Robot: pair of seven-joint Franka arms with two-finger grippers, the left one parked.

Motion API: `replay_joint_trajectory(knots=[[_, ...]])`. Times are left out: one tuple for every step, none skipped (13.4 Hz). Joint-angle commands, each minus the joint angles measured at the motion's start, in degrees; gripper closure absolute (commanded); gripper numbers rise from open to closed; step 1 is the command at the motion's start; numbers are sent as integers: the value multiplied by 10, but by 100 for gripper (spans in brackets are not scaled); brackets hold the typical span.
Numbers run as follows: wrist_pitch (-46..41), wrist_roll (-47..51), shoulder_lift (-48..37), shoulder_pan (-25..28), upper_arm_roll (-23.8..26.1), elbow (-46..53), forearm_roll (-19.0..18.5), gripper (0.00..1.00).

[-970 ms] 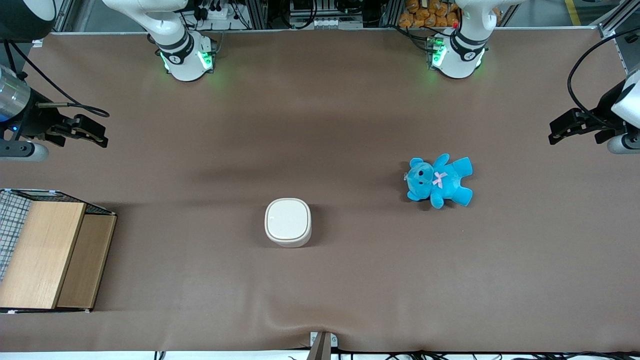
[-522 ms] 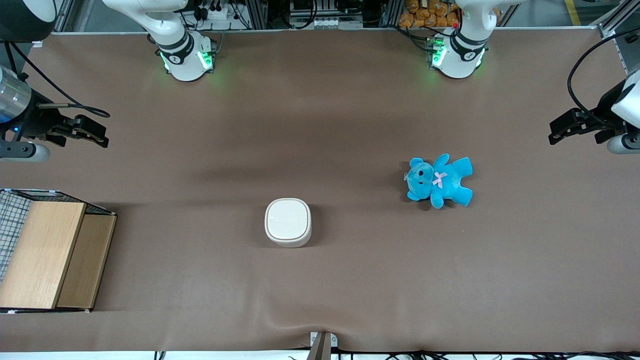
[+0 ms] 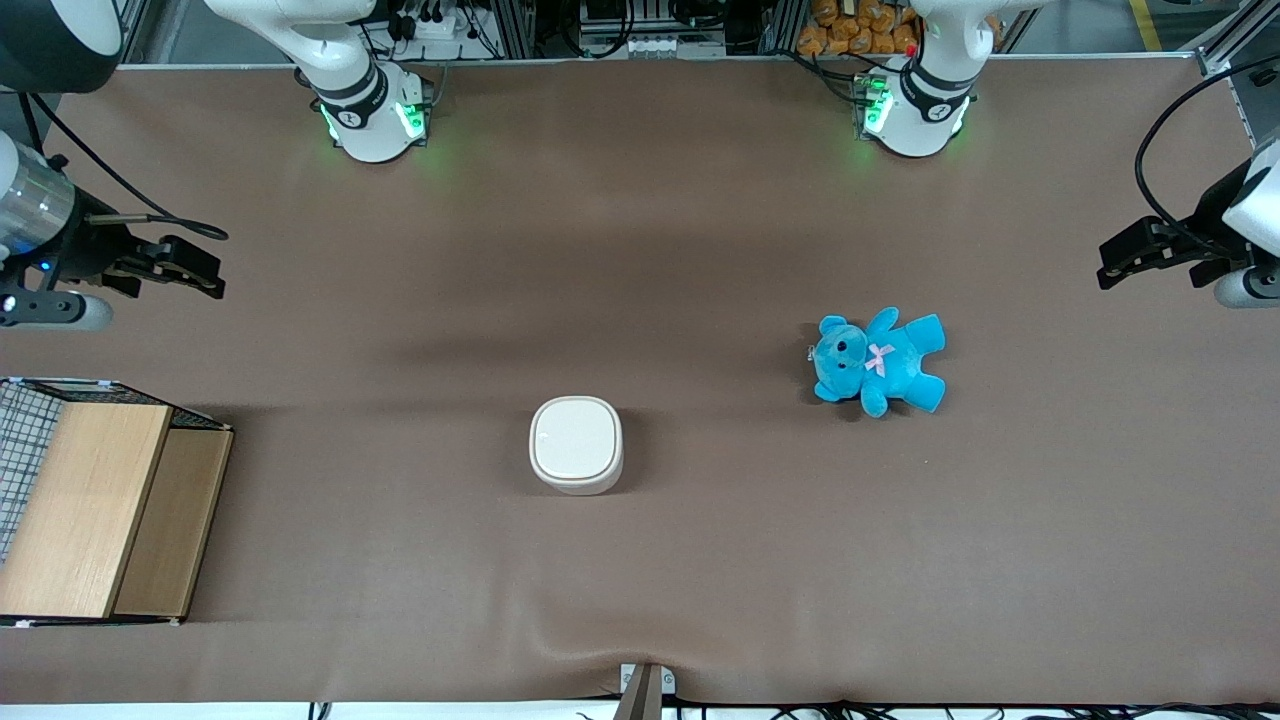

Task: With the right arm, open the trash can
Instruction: 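Move the right gripper over the white trash can's lid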

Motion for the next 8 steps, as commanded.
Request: replay_joint_trajectory(knots=[[6,-4,19,-1,0,7,35,0],[15,-4,27,0,0,7,44,0],[28,-4,36,4,1,7,45,0],[38,-2,45,14,2,7,48,0],[50,2,52,29,1,7,50,0],[65,6,62,37,1,8,50,2],[76,6,71,46,1,8,50,9],[87,6,79,51,1,8,50,12]])
